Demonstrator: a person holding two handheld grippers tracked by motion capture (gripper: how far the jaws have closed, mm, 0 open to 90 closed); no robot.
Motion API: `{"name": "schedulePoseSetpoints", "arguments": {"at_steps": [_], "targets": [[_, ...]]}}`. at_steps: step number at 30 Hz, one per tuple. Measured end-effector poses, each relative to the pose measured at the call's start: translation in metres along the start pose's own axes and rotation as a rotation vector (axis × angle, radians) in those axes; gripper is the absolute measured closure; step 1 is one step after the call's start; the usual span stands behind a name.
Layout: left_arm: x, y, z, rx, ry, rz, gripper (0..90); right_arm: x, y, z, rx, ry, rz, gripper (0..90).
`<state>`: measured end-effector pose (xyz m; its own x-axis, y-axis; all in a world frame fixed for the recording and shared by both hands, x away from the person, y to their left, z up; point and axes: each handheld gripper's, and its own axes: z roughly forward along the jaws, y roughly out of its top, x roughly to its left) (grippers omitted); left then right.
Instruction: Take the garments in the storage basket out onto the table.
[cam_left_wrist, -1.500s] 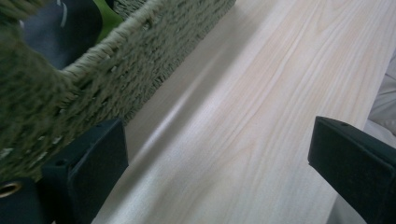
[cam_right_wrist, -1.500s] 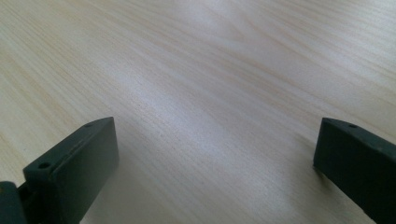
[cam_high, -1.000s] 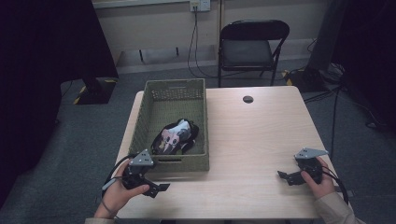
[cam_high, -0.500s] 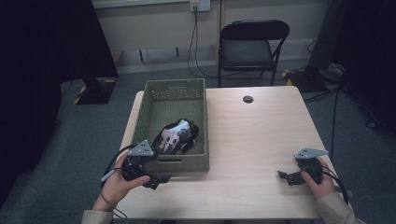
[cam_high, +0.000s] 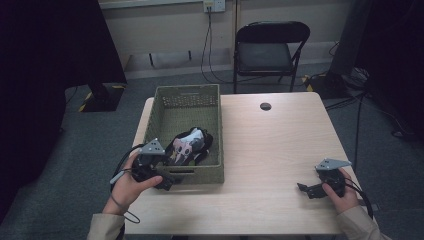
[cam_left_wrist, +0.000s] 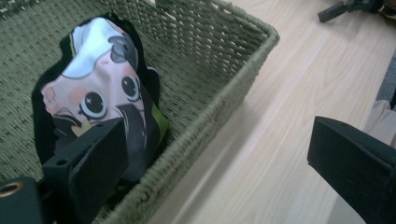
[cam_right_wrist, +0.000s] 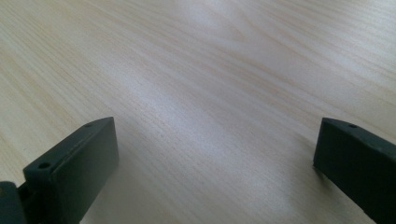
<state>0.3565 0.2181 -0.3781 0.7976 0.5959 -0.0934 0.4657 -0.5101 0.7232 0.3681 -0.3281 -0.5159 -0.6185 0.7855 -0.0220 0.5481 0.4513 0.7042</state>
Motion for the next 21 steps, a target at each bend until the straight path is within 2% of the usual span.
{"name": "schedulePoseSetpoints", "arguments": {"at_steps": [7,21], "targets": [[0.006,0.012,0.001,-0.007,0.027,0.004,4.6,0.0,0.0,0.0,0.0,0.0,0.0,0.0],[0.015,0.03,0.012,-0.031,0.053,0.003,4.4,0.0,0.0,0.0,0.0,0.0,0.0,0.0]]}}
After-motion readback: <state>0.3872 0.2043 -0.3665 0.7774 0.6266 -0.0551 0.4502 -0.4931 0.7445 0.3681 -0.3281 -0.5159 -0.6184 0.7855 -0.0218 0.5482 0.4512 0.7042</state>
